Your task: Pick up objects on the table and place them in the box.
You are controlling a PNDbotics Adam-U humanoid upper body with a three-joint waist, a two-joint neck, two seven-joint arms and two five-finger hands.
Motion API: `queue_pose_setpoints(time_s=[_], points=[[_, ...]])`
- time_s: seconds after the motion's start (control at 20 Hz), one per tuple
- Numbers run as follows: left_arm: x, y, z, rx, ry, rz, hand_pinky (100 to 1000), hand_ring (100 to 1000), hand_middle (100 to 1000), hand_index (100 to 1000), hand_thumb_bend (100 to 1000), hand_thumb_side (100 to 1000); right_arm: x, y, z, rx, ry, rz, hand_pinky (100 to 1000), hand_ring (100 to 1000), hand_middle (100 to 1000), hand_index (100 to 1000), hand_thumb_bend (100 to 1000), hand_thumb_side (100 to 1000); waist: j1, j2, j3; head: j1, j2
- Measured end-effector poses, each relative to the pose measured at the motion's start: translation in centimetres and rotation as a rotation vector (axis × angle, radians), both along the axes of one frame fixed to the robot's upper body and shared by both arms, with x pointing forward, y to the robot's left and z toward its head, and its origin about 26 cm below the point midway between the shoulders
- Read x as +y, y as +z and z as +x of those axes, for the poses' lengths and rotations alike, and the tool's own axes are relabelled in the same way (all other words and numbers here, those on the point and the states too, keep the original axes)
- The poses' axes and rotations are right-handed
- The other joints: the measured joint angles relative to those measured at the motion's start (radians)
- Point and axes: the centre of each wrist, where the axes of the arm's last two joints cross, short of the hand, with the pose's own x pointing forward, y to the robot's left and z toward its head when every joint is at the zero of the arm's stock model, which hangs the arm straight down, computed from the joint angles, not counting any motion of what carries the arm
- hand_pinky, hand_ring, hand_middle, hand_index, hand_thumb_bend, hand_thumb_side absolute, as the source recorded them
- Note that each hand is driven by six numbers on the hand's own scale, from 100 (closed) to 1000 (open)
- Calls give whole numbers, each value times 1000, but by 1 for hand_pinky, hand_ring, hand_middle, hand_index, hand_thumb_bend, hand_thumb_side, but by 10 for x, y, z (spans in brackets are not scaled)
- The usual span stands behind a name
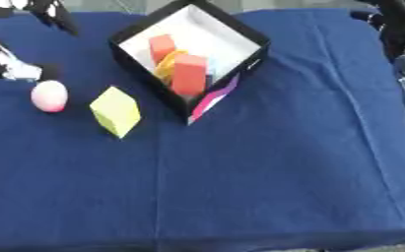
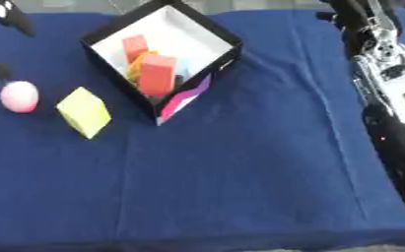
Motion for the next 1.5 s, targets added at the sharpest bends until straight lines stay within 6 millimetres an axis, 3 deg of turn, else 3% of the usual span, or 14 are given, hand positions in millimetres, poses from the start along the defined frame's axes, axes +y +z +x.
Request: queue_pose_setpoints(time_s=[0.45,1.0,1.5], points=[[1,-14,-12,-22,-62,133,887,866,780,838,546,415,2,1,0,4,9,-10,817,894,789,857,167,581,0,0,-2,5,0],[12,-20,-1,-68,-26,83,890,838,742,844,507,476,3,2,1,1,9,-13,818,895,790,858,166,582,0,0,-5,4,0],[-5,-20,18,-59,-51,22,880,820,724,831,497,518,3,2,1,1,8,-14,818,897,791,857,163,583,0,0,-10,4,0]])
